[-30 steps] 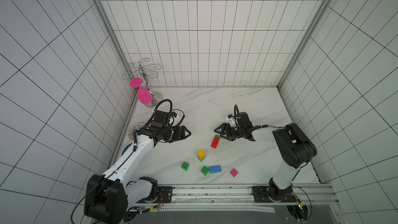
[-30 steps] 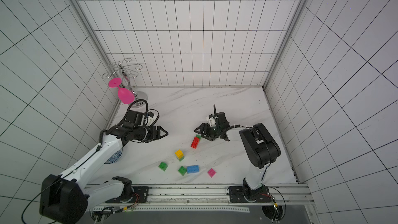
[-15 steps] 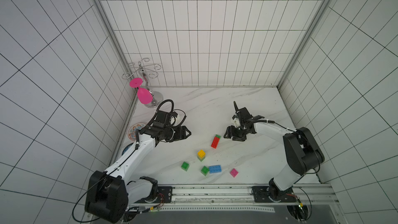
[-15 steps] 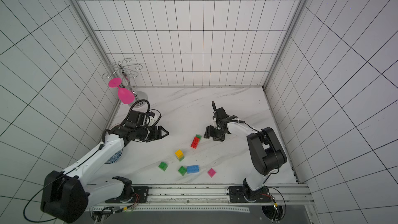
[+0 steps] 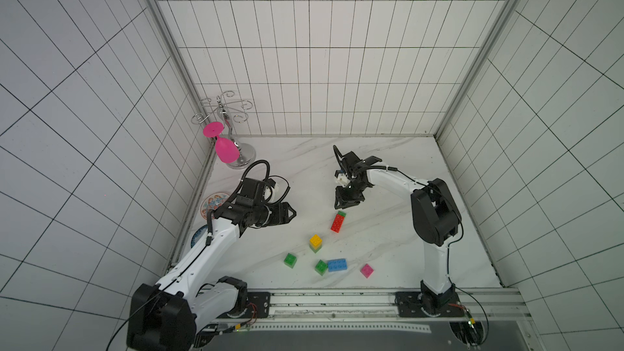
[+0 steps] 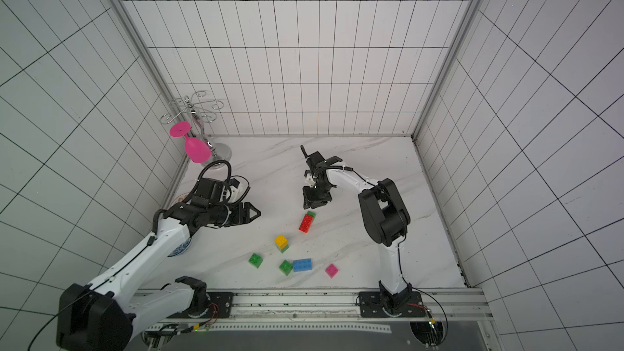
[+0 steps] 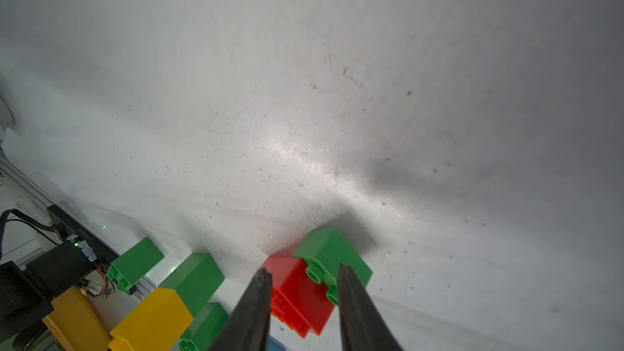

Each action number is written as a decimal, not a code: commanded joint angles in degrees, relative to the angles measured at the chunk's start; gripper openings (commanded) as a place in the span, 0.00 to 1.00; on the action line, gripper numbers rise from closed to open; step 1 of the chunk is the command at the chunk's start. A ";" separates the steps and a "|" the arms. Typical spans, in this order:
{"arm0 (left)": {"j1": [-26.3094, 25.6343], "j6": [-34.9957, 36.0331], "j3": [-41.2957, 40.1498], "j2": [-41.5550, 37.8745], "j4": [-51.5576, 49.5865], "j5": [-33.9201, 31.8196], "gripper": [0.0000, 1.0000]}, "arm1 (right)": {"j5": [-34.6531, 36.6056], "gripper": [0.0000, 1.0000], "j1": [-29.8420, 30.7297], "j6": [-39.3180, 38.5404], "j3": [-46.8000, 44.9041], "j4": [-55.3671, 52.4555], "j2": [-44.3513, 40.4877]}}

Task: Assemble the letter r with lego
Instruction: Adjust the lego brick at the center of the board.

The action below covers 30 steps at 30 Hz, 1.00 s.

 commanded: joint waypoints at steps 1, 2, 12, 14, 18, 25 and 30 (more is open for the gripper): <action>-0.03 1.83 0.52 -1.04 -0.84 -1.07 0.75 | -2.43 0.33 1.47 0.69 2.60 -0.94 1.40; -0.03 1.96 0.32 -1.05 -0.97 -0.99 0.75 | -2.57 0.32 1.55 1.04 2.78 -0.67 1.90; -0.03 2.67 0.38 -1.31 -1.47 -0.81 0.75 | 1.66 0.25 0.60 0.41 -4.49 -0.29 -1.13; -0.04 2.77 0.36 -1.13 -1.46 -0.68 0.75 | 2.42 0.24 0.58 0.26 -7.14 -0.04 -3.12; -0.03 2.86 0.28 -1.22 -1.50 -0.44 0.75 | 4.71 0.24 0.51 0.37 -12.00 0.38 -7.37; -0.03 2.80 0.68 -1.83 -2.07 -0.54 0.75 | 5.86 0.24 -0.11 0.09 -7.61 -2.63 -10.88; -0.03 2.69 0.74 -2.71 -2.37 -0.77 0.75 | -0.13 0.24 0.20 -0.22 -1.01 -3.29 -8.16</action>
